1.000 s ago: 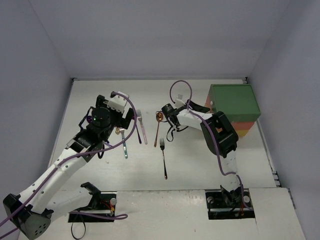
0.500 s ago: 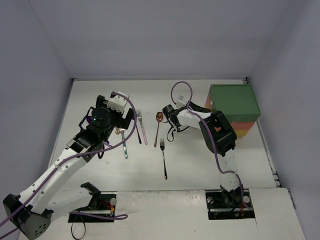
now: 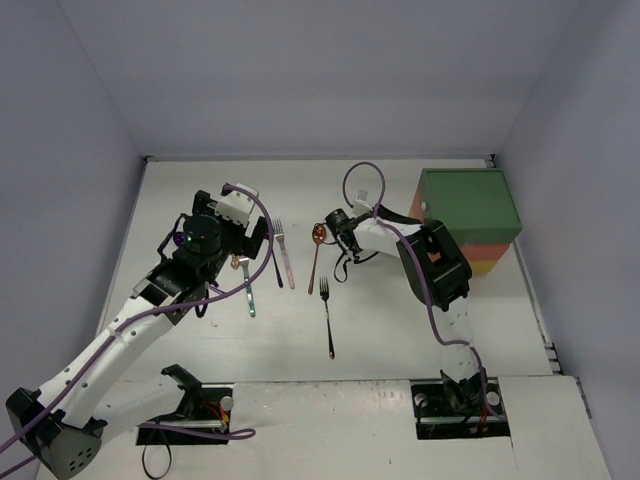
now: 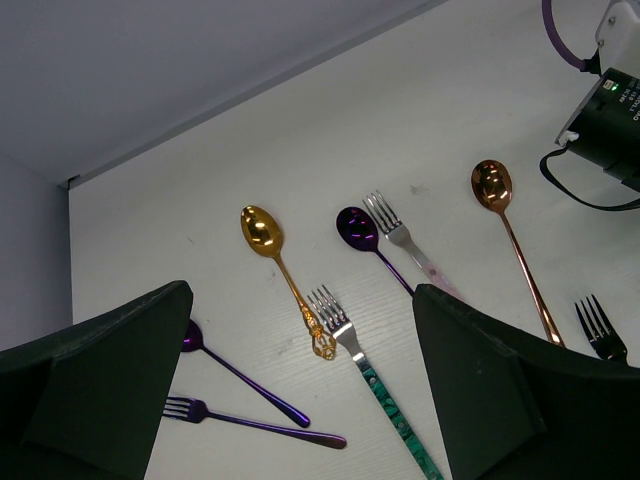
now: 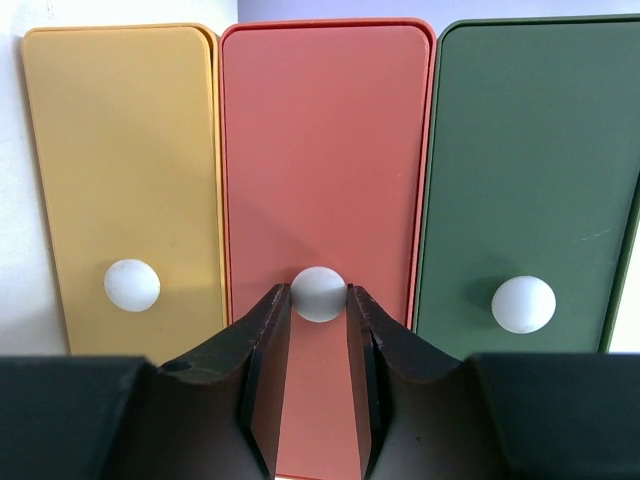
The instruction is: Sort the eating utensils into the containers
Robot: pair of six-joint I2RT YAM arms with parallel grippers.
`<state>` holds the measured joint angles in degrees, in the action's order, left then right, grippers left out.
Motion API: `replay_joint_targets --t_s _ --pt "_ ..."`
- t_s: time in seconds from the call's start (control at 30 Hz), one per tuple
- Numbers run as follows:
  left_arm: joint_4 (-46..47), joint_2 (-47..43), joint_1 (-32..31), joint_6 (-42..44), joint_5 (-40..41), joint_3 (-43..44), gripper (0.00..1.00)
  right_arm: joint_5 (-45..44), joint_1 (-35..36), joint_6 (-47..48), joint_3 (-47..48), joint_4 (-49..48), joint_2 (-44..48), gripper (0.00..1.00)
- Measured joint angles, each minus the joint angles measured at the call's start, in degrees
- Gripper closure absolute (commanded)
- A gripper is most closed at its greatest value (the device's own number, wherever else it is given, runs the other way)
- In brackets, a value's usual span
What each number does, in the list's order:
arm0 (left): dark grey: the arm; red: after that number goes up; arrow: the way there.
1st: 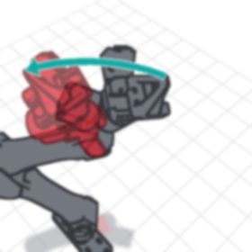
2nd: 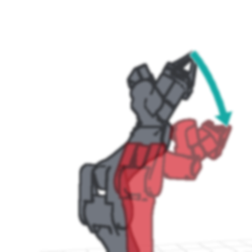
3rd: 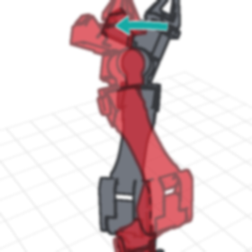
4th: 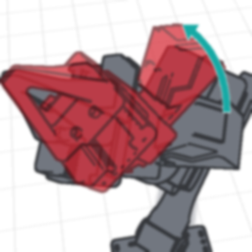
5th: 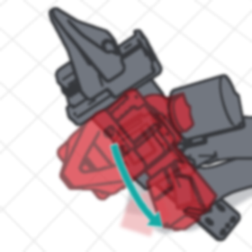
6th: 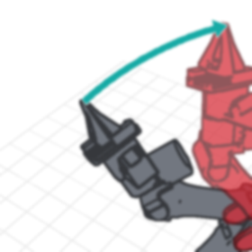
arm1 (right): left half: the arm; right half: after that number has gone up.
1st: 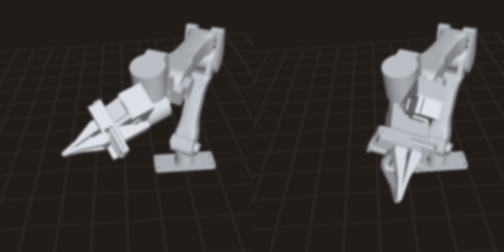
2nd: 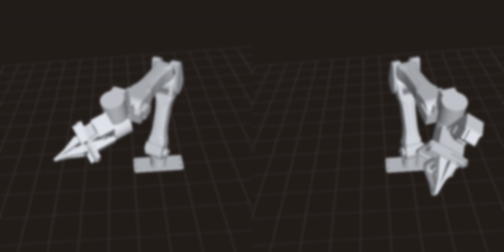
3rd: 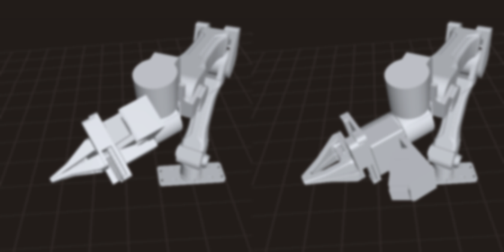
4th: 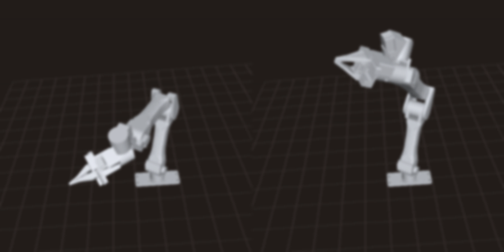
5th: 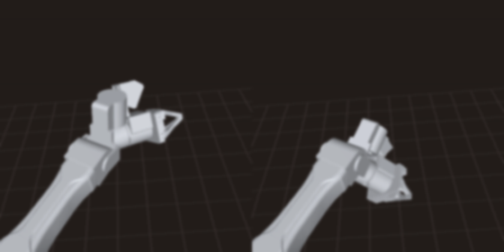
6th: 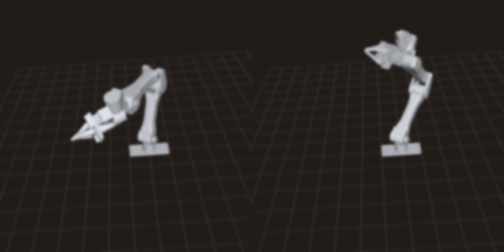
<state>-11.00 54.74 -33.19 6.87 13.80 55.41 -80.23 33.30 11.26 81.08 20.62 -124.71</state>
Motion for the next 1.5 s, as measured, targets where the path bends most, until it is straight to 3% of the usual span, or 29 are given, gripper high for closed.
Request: replay_joint_targets --t_s 0.07,0.17,0.57,0.63,0.77,1.0,1.33,1.5 --pt "0.0 0.0 0.0 -0.02 0.0 -0.03 0.09 -0.07 0.0 -0.14 0.11 0.01 -0.02 0.95" --pt "0.0 0.0 0.0 -0.02 0.0 -0.04 0.09 -0.05 0.1 -0.31 0.2 0.04 -0.02 1.0" --pt "0.11 -1.32 0.08 0.01 0.0 -0.58 0.09 1.05 5.86 -0.74 2.31 0.21 -0.02 0.99" --pt "0.14 -1.72 0.25 -0.01 -0.02 -0.8 0.09 1.59 7.83 -0.74 3.0 0.19 -0.02 0.95" --pt "0.18 -2.15 0.91 -0.05 -0.36 -0.89 0.09 3.72 11.14 -0.77 4.18 0.21 -0.02 0.67" --pt "0.9 -3.53 2.54 -0.83 -1.72 -1.17 0.09 11.05 14.81 -2.2 4.92 0.32 1.95 0.36" --pt "3.78 -9.67 6.39 -2.08 -3.21 -4.37 0.09 25.1 16.82 -6.03 8.42 0.59 14.58 0.3" --pt "4.37 -9.87 6.6 -2.31 -3.21 -4.37 0.09 37.18 12.2 -12.92 8.53 0.62 21.3 0.3"
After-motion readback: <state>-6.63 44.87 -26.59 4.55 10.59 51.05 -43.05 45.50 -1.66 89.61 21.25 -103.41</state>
